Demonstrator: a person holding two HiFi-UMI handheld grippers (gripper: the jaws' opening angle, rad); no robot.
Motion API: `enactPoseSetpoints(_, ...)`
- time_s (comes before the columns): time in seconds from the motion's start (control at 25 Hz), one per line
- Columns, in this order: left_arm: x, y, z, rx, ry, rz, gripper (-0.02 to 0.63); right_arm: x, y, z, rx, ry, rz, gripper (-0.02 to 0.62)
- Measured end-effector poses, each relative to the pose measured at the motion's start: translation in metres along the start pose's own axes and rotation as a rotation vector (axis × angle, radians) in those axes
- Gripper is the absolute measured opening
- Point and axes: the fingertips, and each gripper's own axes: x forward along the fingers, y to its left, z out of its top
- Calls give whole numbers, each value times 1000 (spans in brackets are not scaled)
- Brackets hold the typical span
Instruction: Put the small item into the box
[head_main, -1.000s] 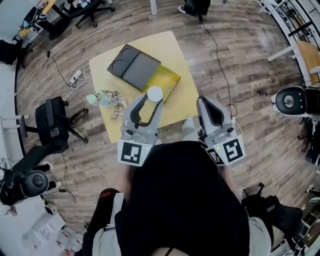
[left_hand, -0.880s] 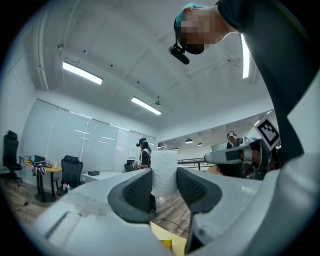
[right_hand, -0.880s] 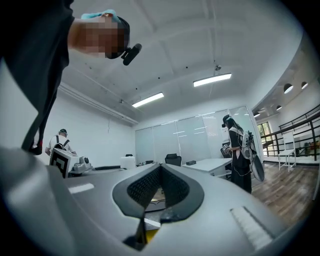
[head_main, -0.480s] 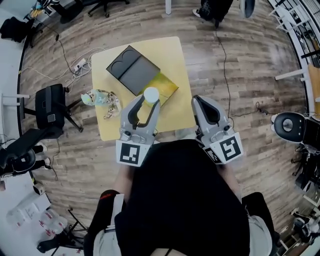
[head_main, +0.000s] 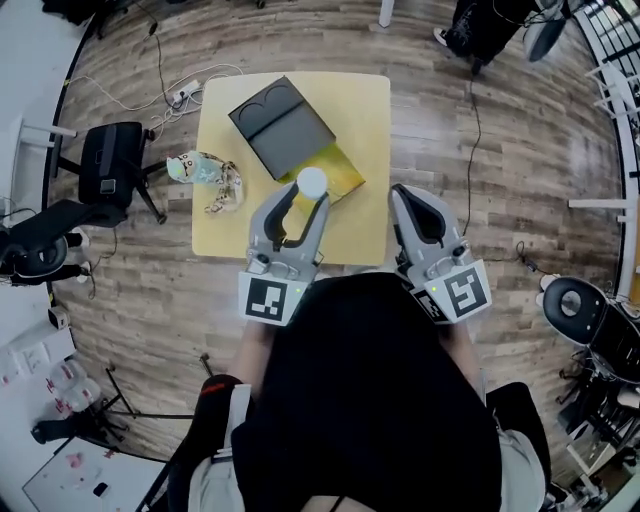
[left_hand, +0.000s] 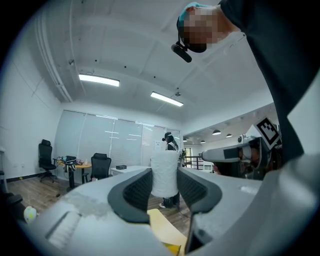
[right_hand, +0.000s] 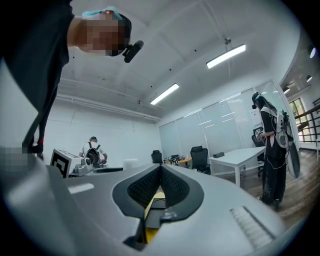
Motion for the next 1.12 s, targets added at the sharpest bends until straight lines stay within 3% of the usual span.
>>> enactPoseSetpoints(0.52,0,6,-30,-8,82,178,166,26,-3,-15,52,44,226,2)
enactPoseSetpoints(1.12,-17,20,-72,-62,158,234,166,38,12,-58,66,162,293,2)
